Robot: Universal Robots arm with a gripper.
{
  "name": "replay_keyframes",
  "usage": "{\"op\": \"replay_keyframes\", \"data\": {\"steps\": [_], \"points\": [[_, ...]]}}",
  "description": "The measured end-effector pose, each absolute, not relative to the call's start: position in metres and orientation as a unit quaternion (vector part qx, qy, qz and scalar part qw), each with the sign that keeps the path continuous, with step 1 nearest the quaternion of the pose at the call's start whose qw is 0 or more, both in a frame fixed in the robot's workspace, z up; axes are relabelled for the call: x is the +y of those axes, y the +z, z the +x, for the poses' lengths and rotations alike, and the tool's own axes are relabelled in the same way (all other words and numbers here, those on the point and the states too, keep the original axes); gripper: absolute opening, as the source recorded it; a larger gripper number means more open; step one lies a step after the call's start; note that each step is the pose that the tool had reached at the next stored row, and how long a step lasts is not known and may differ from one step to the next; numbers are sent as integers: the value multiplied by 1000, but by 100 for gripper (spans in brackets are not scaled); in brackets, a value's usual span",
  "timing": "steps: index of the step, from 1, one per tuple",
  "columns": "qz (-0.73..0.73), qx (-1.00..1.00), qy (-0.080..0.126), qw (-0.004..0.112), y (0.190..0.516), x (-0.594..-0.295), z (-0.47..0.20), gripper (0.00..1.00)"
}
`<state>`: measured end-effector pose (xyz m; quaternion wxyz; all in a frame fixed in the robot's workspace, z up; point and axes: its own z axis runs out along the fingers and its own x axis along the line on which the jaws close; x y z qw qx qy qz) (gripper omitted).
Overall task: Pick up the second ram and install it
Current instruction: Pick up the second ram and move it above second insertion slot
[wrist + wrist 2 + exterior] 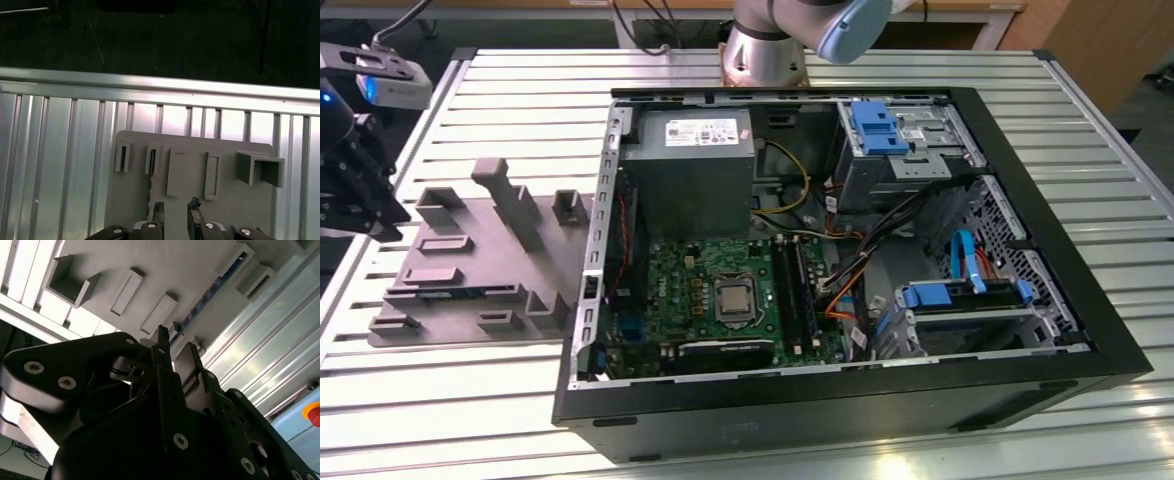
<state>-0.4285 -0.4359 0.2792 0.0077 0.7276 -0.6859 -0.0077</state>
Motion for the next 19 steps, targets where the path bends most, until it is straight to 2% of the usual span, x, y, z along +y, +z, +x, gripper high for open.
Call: {"op": "replay_keyframes", "data": {"steps": [7, 19], "points": [[727, -687, -4, 5, 262, -450, -428, 33], [722, -692, -1, 4, 250, -451, -427, 33]]}}
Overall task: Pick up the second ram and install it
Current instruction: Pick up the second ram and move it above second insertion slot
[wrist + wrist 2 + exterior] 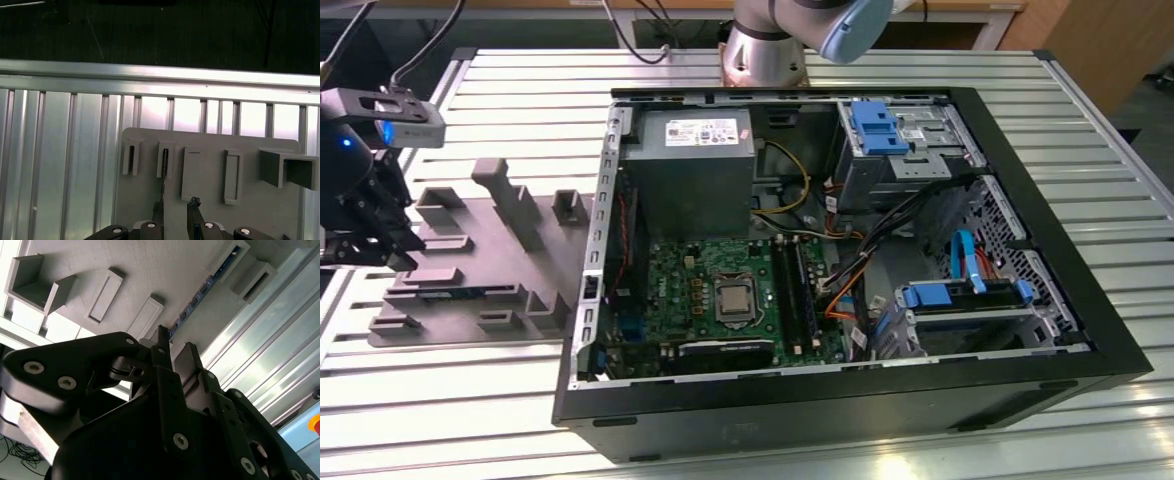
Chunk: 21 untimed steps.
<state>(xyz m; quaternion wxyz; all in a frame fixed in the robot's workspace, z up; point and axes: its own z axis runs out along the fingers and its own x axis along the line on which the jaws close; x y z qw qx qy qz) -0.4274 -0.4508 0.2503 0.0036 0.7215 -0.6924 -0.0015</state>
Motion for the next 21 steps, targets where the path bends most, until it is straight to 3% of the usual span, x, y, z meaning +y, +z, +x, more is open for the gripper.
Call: {"op": "replay_keyframes", "data": {"steps": [21], "points": [[710, -704, -1, 4, 243, -451, -427, 33]]}}
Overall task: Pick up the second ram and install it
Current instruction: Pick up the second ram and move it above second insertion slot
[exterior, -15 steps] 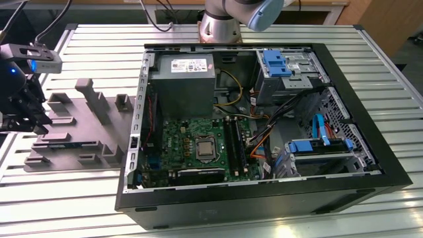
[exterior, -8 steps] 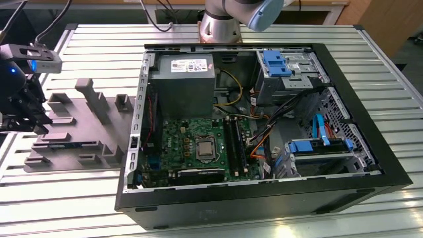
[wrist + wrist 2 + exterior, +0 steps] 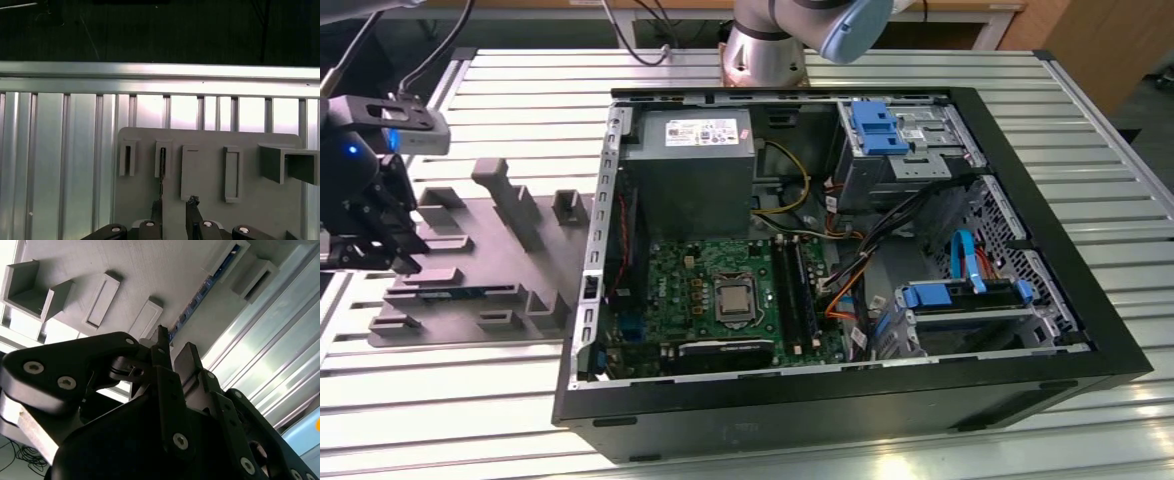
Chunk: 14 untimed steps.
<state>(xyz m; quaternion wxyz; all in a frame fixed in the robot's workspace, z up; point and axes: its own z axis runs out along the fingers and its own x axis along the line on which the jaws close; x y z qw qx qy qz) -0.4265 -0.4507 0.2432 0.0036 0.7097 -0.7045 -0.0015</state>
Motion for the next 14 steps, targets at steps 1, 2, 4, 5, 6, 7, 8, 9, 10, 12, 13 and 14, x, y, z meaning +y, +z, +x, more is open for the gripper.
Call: {"op": "replay_keyframes", "data": {"steps": [1, 2, 4, 5, 6, 7, 8, 9, 10, 12, 13, 14], "points": [[709, -705, -1, 4, 242, -451, -426, 33], [709, -705, -1, 4, 240, -451, -426, 33], [709, -705, -1, 4, 237, -451, -426, 33], [709, -705, -1, 4, 236, -451, -426, 33], [709, -705, -1, 4, 235, -451, -426, 33], [709, -705, 0, 5, 234, -451, -426, 33], [709, -705, 0, 5, 232, -451, -426, 33], [709, -705, 1, 6, 231, -451, -426, 34], [709, -705, 2, 7, 230, -451, -426, 34], [709, -705, 4, 9, 228, -451, -426, 40], [709, -705, 4, 9, 227, -451, -426, 40], [709, -705, 5, 10, 226, -451, -426, 40]]}}
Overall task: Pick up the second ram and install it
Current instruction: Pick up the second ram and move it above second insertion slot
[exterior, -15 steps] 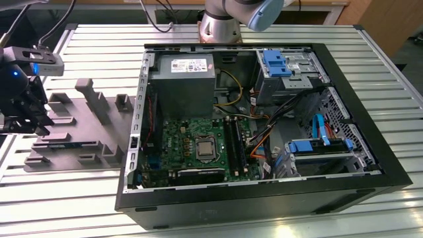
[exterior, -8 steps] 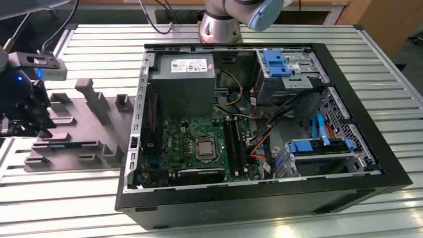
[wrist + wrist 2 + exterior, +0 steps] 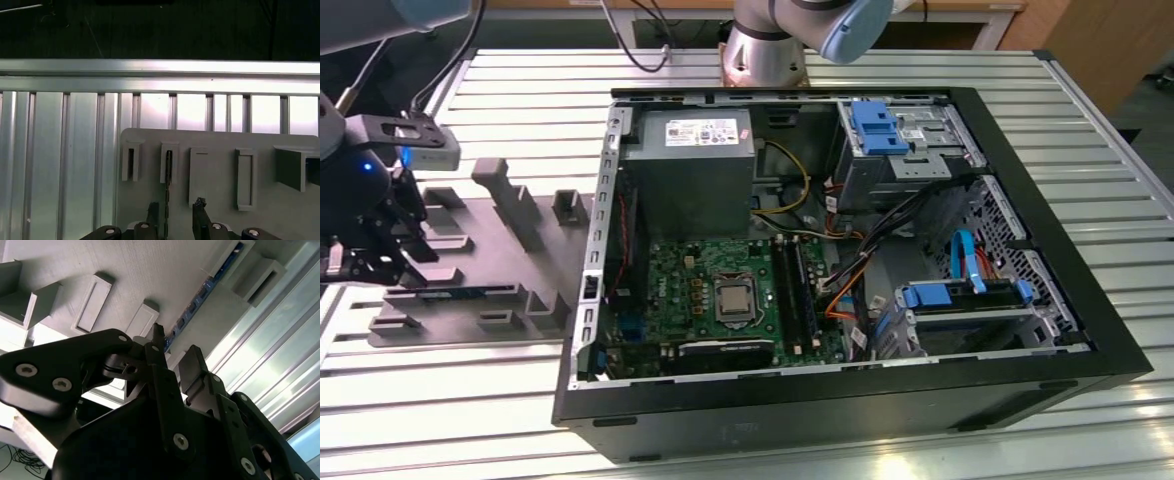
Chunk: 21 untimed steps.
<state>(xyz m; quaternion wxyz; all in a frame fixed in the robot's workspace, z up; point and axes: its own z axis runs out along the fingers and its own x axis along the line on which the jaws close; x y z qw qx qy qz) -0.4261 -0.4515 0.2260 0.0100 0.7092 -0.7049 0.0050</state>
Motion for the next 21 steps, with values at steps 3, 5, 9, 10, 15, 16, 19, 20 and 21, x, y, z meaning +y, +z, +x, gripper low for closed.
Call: {"op": "replay_keyframes", "data": {"steps": [3, 5, 9, 10, 15, 16, 19, 20, 21], "points": [[709, -705, 7, 12, 223, -452, -426, 40], [709, -705, 9, 14, 220, -452, -426, 40], [709, -705, 11, 16, 216, -452, -426, 40], [709, -705, 11, 16, 216, -452, -426, 40], [709, -705, 11, 16, 216, -452, -426, 40], [709, -705, 11, 16, 216, -452, -426, 40], [709, -705, 13, 13, 215, -452, -426, 40], [709, -705, 14, 12, 214, -452, -426, 40], [709, -705, 15, 12, 213, -452, -425, 40]]}}
